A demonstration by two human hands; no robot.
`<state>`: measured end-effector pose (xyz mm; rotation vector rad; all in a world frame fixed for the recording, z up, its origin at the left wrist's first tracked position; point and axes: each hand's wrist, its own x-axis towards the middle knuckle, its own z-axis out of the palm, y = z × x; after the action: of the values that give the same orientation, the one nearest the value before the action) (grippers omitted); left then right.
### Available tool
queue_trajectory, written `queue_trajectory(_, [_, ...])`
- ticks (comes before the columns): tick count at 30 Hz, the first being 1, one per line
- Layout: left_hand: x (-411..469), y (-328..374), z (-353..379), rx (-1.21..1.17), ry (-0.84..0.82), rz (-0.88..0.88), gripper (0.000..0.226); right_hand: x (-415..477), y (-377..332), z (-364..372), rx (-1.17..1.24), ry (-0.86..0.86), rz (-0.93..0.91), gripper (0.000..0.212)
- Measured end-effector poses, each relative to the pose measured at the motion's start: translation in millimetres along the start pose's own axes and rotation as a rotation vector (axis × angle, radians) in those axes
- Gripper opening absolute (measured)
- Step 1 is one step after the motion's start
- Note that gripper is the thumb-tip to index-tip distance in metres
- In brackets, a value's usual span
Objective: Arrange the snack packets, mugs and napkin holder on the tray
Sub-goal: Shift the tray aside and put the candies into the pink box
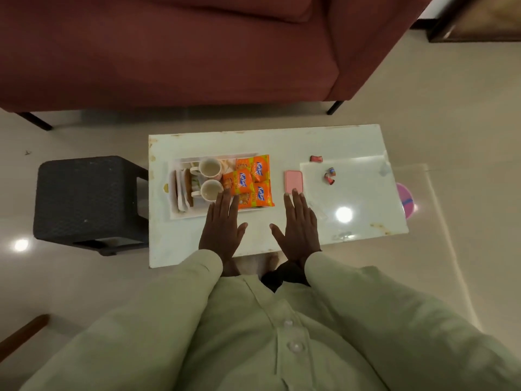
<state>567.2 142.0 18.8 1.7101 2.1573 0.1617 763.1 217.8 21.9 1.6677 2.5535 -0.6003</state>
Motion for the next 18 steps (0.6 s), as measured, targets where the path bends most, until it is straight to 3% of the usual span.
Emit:
queue_trajectory(10, [31.5,51.3,-9.8,0.012,0.014,0.018,0.075,20.0,53.9,-34.7,0.023,0.027,-0.006,0.084])
queue_trajectory(18, [61.1,131.9,17.9,0.009,0.014,-0.107,0.084,47.8,155.7,-74.0,-0.003,0.001,-0.132,0.088])
